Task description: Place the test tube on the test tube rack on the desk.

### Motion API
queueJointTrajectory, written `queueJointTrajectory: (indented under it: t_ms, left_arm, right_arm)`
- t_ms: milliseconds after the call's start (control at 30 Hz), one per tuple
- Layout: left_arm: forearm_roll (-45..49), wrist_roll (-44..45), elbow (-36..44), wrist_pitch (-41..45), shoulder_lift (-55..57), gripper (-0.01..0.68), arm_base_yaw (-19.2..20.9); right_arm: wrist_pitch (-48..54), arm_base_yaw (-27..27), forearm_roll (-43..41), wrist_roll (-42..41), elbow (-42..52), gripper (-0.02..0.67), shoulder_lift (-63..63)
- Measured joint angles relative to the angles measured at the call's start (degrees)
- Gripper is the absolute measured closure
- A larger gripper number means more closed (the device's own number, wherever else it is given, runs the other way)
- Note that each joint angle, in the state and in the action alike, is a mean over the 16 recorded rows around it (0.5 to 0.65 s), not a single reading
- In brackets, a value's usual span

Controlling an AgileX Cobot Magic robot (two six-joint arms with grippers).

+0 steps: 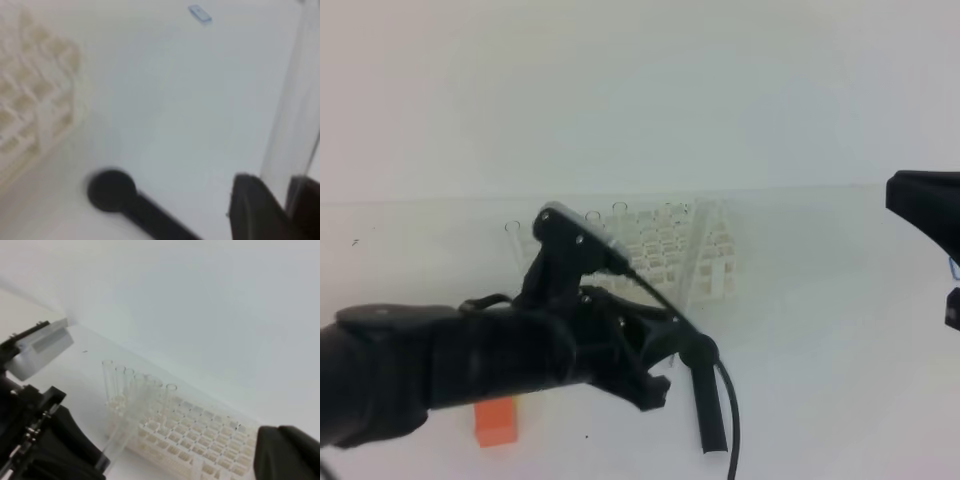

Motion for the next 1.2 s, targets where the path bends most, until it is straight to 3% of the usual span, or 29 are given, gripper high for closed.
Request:
queueJointTrajectory:
  t_ms: [167, 367, 700, 933, 1200]
  left_arm:
    - [-10.46, 10.59, 4.25, 0.44, -4.28, 0.673, 0.00]
    - [-10.99, 15.03, 5.01, 2.62, -5.47, 0.673, 0.30]
    - [-10.99, 32.94, 4.99, 24.79, -3.63, 0.673, 6.73]
    - [-10.99, 40.68, 4.95, 42.99, 0.10, 0.673, 12.81]
    - [-10.99, 43.50, 4.93, 49.73, 3.90, 0.673, 14.71]
  right_arm:
    - [-1.20, 0.00, 0.00, 0.00, 0.00, 0.650, -0.03]
    - [-1.90, 0.00, 0.00, 0.39, 0.00, 0.650, -0.03]
    - [-2.33, 0.00, 0.11, -1.93, 0.25, 0.650, 0.54]
    - [-7.77, 0.00, 5.14, -11.00, 0.61, 0.650, 3.67]
    - [-18.46, 0.00, 17.54, -24.84, 0.82, 0.650, 10.90]
